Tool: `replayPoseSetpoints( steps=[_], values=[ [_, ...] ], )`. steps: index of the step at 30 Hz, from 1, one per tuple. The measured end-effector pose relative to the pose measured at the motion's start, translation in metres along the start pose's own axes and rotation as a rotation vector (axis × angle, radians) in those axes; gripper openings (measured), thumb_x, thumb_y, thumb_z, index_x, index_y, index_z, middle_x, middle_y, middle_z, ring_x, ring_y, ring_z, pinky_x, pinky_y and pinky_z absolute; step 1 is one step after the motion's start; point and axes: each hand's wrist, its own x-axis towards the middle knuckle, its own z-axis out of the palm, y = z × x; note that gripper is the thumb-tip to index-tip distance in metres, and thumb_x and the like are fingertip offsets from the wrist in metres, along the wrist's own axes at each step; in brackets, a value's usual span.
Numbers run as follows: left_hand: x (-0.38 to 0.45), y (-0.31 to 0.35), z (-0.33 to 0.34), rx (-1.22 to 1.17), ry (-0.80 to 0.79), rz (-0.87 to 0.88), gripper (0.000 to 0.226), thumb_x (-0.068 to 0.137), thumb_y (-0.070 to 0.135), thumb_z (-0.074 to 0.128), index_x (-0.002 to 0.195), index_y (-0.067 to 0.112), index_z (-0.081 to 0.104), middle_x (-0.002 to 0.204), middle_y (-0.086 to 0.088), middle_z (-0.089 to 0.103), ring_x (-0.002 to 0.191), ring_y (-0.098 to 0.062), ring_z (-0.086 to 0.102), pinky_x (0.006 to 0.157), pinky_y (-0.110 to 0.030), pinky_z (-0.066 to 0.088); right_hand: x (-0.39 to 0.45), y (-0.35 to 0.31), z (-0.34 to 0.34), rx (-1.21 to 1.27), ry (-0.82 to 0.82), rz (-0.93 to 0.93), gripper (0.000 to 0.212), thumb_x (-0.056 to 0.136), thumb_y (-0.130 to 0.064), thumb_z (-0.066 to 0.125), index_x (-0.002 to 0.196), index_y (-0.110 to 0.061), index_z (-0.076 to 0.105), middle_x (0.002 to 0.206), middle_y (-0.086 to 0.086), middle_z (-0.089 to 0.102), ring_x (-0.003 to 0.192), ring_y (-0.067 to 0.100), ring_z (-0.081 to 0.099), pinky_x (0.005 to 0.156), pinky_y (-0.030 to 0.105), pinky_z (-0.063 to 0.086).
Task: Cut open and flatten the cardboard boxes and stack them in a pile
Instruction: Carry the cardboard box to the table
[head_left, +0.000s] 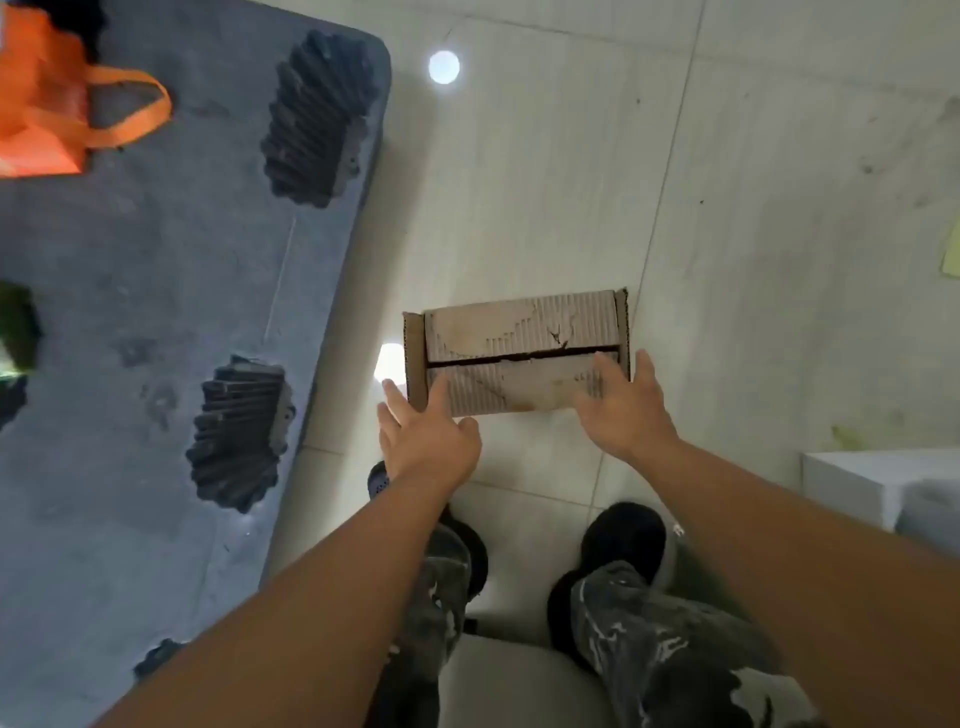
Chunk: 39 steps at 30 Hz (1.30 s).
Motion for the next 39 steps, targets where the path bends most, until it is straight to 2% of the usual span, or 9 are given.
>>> replayPoseSetpoints(
  steps=[3, 6, 9, 13, 18, 23, 30, 34, 39],
  values=[
    [0.014, -0.006, 0.002, -0.029, -0.109, -0.043, 0.062, 0.098, 0.039, 0.044, 0.154, 0.031, 0.019, 0.163, -0.011, 0.006, 0.147, -0.037, 0.013, 0.115, -0.05, 0.025, 0.012, 0.002, 0.009, 0.084, 0.032, -0.042, 0.062, 0.094, -0.042, 0.042, 0.153, -0.027, 0.03, 0.162, 0.007, 0.014, 0.144, 0.035, 0.025, 0.117, 0.049, 0.028],
    [0.016, -0.006, 0.006, -0.095, -0.116, 0.014, 0.057, 0.097, 0.033, 0.046, 0.149, 0.015, 0.03, 0.155, -0.008, 0.028, 0.134, -0.03, 0.036, 0.105, -0.043, 0.038, 0.01, -0.003, 0.014, 0.142, 0.044, -0.032, 0.057, 0.097, -0.033, 0.045, 0.151, -0.018, 0.033, 0.16, 0.004, 0.021, 0.14, 0.031, 0.034, 0.113, 0.041, 0.034],
    [0.0, -0.004, -0.003, -0.123, -0.057, 0.037, 0.053, 0.096, 0.026, 0.048, 0.146, 0.013, 0.031, 0.149, -0.004, 0.03, 0.122, -0.025, 0.045, 0.088, -0.032, 0.041, -0.004, -0.009, 0.014, 0.148, 0.094, -0.028, 0.055, 0.098, -0.028, 0.046, 0.15, -0.014, 0.035, 0.161, 0.003, 0.022, 0.136, 0.031, 0.039, 0.109, 0.042, 0.039],
    [-0.038, -0.001, -0.033, -0.116, 0.013, 0.093, 0.06, 0.094, 0.02, 0.052, 0.147, 0.014, 0.026, 0.152, 0.0, 0.022, 0.112, -0.026, 0.052, 0.078, -0.029, 0.041, -0.042, -0.023, 0.001, 0.182, 0.191, 0.011, 0.056, 0.095, -0.028, 0.048, 0.148, -0.013, 0.035, 0.156, 0.004, 0.027, 0.117, 0.034, 0.053, 0.097, 0.045, 0.048],
    [-0.11, 0.014, -0.089, -0.178, 0.089, 0.188, 0.07, 0.091, 0.006, 0.052, 0.152, 0.016, 0.02, 0.152, 0.001, 0.014, 0.095, -0.017, 0.05, 0.078, -0.024, 0.041, -0.123, -0.038, -0.051, 0.245, 0.348, -0.051, 0.059, 0.093, -0.02, 0.051, 0.149, -0.012, 0.035, 0.152, 0.007, 0.032, 0.115, 0.032, 0.055, 0.092, 0.046, 0.051],
    [-0.196, 0.041, -0.156, -0.24, 0.216, 0.301, 0.056, 0.094, 0.003, 0.052, 0.146, 0.015, 0.035, 0.143, -0.001, 0.028, 0.098, -0.018, 0.055, 0.084, -0.024, 0.046, -0.221, -0.053, -0.137, 0.356, 0.489, -0.044, 0.053, 0.098, -0.011, 0.051, 0.148, -0.012, 0.036, 0.153, 0.003, 0.032, 0.11, 0.025, 0.057, 0.082, 0.029, 0.044],
    [-0.319, 0.085, -0.253, -0.268, 0.377, 0.513, 0.044, 0.089, -0.007, 0.054, 0.131, 0.005, 0.046, 0.136, -0.011, 0.031, 0.087, -0.026, 0.056, 0.072, -0.029, 0.044, -0.368, -0.059, -0.264, 0.635, 0.525, -0.219, 0.059, 0.096, -0.012, 0.057, 0.15, -0.024, 0.039, 0.145, -0.012, 0.036, 0.124, -0.004, 0.037, 0.107, 0.023, 0.034],
    [-0.376, 0.109, -0.302, -0.296, 0.512, 0.645, 0.033, 0.092, -0.005, 0.055, 0.124, 0.0, 0.048, 0.131, -0.015, 0.036, 0.1, -0.032, 0.056, 0.08, -0.037, 0.049, -0.436, -0.05, -0.318, 0.656, 0.582, -0.363, 0.064, 0.094, -0.004, 0.057, 0.149, -0.03, 0.039, 0.137, -0.013, 0.038, 0.114, -0.021, 0.041, 0.101, 0.022, 0.041],
    [-0.445, 0.145, -0.349, -0.363, 0.662, 0.766, 0.038, 0.091, -0.011, 0.049, 0.127, 0.001, 0.048, 0.129, -0.017, 0.041, 0.099, -0.009, 0.044, 0.077, -0.037, 0.046, -0.496, -0.035, -0.353, 0.586, 0.742, -0.489, 0.062, 0.1, -0.004, 0.047, 0.15, -0.036, 0.03, 0.135, -0.012, 0.04, 0.113, -0.021, 0.042, 0.09, 0.007, 0.04]
  ],
)
